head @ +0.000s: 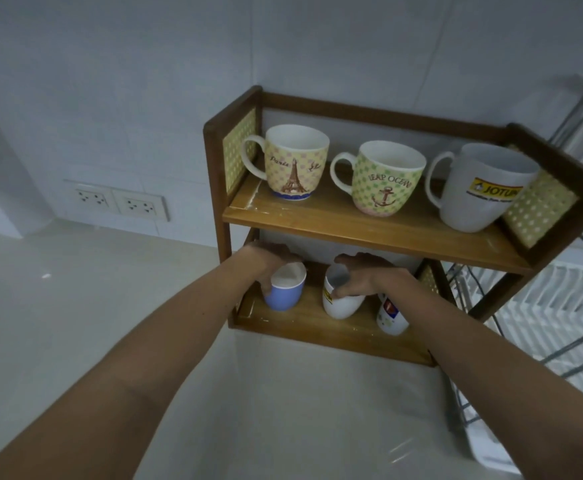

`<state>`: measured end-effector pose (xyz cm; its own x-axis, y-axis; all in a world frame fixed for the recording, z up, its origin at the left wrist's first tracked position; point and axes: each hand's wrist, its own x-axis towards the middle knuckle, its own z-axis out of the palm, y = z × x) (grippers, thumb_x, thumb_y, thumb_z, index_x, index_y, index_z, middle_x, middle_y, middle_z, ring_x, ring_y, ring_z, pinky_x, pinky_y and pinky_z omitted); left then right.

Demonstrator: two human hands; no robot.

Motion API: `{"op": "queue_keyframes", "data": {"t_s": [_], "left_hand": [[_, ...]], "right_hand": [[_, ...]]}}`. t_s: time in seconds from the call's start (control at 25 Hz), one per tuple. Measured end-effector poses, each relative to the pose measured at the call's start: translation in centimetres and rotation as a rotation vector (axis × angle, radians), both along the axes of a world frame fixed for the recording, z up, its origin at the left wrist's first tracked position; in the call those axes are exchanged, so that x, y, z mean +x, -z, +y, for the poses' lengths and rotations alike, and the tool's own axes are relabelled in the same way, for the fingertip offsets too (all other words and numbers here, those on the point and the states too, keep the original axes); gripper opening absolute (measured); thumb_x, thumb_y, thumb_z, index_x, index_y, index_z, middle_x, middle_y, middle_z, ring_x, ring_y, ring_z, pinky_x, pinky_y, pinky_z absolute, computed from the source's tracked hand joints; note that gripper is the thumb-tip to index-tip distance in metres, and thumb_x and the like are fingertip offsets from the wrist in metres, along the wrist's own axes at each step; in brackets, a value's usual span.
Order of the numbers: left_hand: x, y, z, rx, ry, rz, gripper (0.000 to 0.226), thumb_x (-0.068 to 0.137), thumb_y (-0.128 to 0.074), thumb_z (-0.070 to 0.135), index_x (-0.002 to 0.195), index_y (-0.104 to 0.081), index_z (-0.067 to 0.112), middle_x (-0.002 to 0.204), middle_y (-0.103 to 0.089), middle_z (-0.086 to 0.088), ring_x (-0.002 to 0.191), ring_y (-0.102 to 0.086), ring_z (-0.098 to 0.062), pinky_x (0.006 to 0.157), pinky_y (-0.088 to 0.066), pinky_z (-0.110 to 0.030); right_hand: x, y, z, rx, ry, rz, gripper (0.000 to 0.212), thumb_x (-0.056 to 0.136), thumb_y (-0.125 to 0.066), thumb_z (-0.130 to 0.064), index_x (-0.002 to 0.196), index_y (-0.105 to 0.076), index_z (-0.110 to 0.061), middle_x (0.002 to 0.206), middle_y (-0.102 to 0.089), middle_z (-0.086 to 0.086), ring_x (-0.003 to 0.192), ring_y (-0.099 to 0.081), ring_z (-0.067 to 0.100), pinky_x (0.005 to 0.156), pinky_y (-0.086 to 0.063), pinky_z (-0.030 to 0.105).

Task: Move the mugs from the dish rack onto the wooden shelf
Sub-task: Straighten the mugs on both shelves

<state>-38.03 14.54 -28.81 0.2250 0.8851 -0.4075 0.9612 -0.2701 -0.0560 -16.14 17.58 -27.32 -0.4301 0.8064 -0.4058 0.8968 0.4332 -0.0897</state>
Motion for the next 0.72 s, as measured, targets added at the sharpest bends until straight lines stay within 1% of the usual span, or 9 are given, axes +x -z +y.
{"op": "queue_keyframes", "data": {"t_s": [0.12,0.2,0.28,0.36,0.48,0.52,0.6,0.68,0.72], "left_hand": [[0.0,0.6,0.1,0.039,-0.074,-0.039,0.103,0.06,-0.081,0.051,0.145,-0.028,0.028,0.144,-0.043,-0.007,0.131,-0.04,-0.03,0.104,-0.038,-0.041],[0.1,0.7,0.0,0.052,-0.099,-0.049,0.101,0.061,-0.079,0.055,0.144,-0.028,0.028,0.144,-0.043,-0.006,0.131,-0.041,-0.03,0.104,-0.038,-0.042],[0.1,0.7,-0.1,0.078,-0.09,-0.022,0.102,0.061,-0.077,0.058,0.144,-0.027,0.028,0.145,-0.042,-0.006,0.132,-0.039,-0.03,0.104,-0.037,-0.044],[0.3,0.7,-0.4,0.117,-0.084,0.038,0.104,0.06,-0.072,0.066,0.144,-0.026,0.026,0.146,-0.041,-0.008,0.133,-0.038,-0.031,0.105,-0.035,-0.045],[1.2,1.0,-0.6,0.147,-0.166,0.097,0.107,0.061,-0.06,0.077,0.144,-0.026,0.018,0.147,-0.04,-0.012,0.134,-0.038,-0.034,0.106,-0.032,-0.047],[1.5,1.1,-0.6,0.147,-0.201,0.11,0.108,0.062,-0.058,0.078,0.144,-0.025,0.017,0.148,-0.038,-0.013,0.135,-0.036,-0.034,0.107,-0.031,-0.048],[1.7,1.0,-0.7,0.115,-0.249,0.114,0.112,0.062,-0.054,0.081,0.147,-0.02,0.016,0.153,-0.032,-0.013,0.14,-0.029,-0.034,0.11,-0.027,-0.048],[1.2,0.7,-0.6,0.064,-0.225,0.035,0.108,0.066,-0.058,0.076,0.15,-0.016,0.021,0.156,-0.027,-0.011,0.142,-0.027,-0.033,0.11,-0.028,-0.047],[0.9,0.6,-0.6,0.048,-0.197,-0.025,0.103,0.068,-0.063,0.07,0.149,-0.018,0.024,0.154,-0.031,-0.01,0.139,-0.031,-0.032,0.109,-0.033,-0.047]], "right_hand": [[-0.2,-0.5,-0.1,-0.05,-0.073,0.015,0.087,0.072,-0.074,-0.04,0.143,-0.025,-0.031,0.141,-0.042,0.007,0.119,-0.045,0.027,0.092,-0.046,0.038],[-0.2,-0.8,-0.3,-0.055,-0.093,0.004,0.085,0.072,-0.075,-0.035,0.142,-0.026,-0.033,0.141,-0.043,0.007,0.119,-0.046,0.026,0.093,-0.047,0.04],[-0.2,-0.8,-0.4,-0.062,-0.097,0.001,0.085,0.072,-0.075,-0.032,0.142,-0.027,-0.034,0.141,-0.042,0.007,0.119,-0.046,0.027,0.094,-0.048,0.042],[-0.1,-0.8,-0.3,-0.082,-0.113,0.006,0.085,0.072,-0.075,-0.024,0.142,-0.027,-0.034,0.143,-0.04,0.007,0.121,-0.045,0.028,0.095,-0.048,0.044],[0.4,-0.7,-0.3,-0.126,-0.18,0.026,0.085,0.075,-0.072,-0.011,0.144,-0.026,-0.033,0.149,-0.031,0.003,0.13,-0.036,0.029,0.101,-0.043,0.045],[0.6,-0.6,-0.2,-0.138,-0.202,0.044,0.085,0.077,-0.071,-0.012,0.144,-0.025,-0.033,0.15,-0.029,0.001,0.132,-0.033,0.028,0.103,-0.04,0.045],[0.8,-0.2,-0.3,-0.151,-0.158,0.098,0.085,0.078,-0.071,-0.026,0.146,-0.02,-0.035,0.152,-0.028,0.0,0.135,-0.031,0.026,0.105,-0.037,0.043],[0.8,0.2,-0.1,-0.089,-0.048,0.103,0.092,0.075,-0.07,-0.045,0.148,-0.015,-0.032,0.154,-0.027,0.003,0.134,-0.033,0.027,0.104,-0.036,0.038],[0.7,0.4,0.0,-0.045,-0.02,0.076,0.095,0.073,-0.071,-0.05,0.148,-0.016,-0.029,0.153,-0.029,0.005,0.133,-0.034,0.027,0.102,-0.036,0.037]]}}
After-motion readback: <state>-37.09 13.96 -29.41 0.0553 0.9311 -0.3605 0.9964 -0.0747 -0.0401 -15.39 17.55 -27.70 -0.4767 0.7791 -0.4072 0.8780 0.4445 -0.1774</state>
